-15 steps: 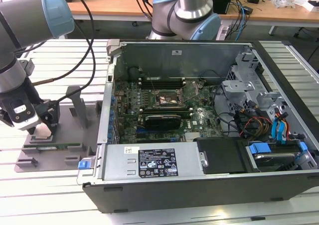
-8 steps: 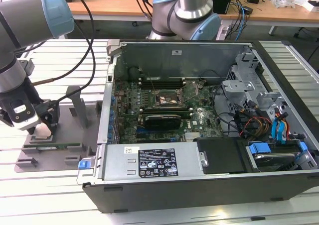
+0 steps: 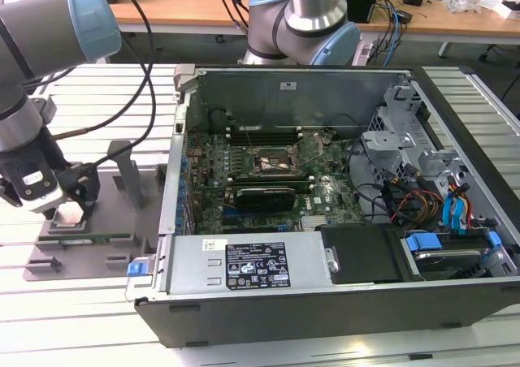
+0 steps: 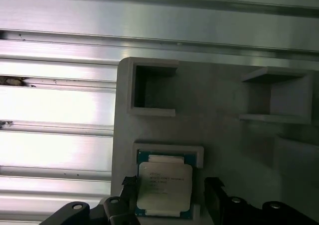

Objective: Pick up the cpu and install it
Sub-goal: 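Pick up the cpu and move it towards the insertion slot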

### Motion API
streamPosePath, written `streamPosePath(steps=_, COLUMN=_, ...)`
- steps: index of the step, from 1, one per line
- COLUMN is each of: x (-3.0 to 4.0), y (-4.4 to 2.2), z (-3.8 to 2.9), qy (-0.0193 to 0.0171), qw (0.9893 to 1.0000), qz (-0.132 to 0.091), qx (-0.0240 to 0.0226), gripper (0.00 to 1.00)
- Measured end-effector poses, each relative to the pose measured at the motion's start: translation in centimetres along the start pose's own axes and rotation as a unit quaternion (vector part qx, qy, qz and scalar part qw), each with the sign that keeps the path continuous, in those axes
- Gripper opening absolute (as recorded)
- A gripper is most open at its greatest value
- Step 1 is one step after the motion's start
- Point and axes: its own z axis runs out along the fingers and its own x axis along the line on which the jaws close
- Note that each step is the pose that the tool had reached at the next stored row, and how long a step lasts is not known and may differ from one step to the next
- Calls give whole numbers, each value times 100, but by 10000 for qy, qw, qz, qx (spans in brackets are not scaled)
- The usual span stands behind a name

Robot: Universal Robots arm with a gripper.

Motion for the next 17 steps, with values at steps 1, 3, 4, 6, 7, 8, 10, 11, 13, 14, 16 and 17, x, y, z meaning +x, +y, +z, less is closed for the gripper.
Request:
streamPosePath(steps=1, x=0, y=9, z=7, qy=1, qw=10000, qz=1, qx=0, gripper=65)
streamPosePath(steps=3, x=1, y=26, z=25, qy=0, qw=10000, qz=0, qx=0, gripper=65)
streamPosePath(steps=4, x=10, y=29, z=28, qy=0, qw=10000, qz=0, qx=0, gripper=65)
streamPosePath(steps=6, x=25, y=31, z=30, qy=0, qw=10000, qz=-1, qx=0, gripper=65)
streamPosePath(steps=7, x=32, y=31, z=33, qy=-1, qw=10000, qz=-1, qx=-1, gripper=65)
streamPosePath(steps=8, x=39, y=32, z=42, qy=-1, qw=10000, qz=-1, qx=0, gripper=65)
streamPosePath(steps=10, x=49, y=32, z=56, qy=0, qw=10000, qz=-1, qx=0, gripper=65)
streamPosePath(steps=11, x=54, y=32, z=63, qy=0, qw=10000, qz=-1, qx=0, gripper=65)
streamPosePath(steps=13, x=55, y=32, z=76, qy=1, qw=10000, qz=0, qx=0, gripper=65)
streamPosePath(steps=14, x=55, y=32, z=80, qy=0, qw=10000, qz=-1, qx=0, gripper=65)
streamPosePath(steps=16, x=55, y=32, z=89, qy=1, qw=10000, qz=0, qx=0, gripper=65)
streamPosePath(steps=17, x=55, y=32, z=89, qy=1, qw=10000, qz=0, qx=0, gripper=65)
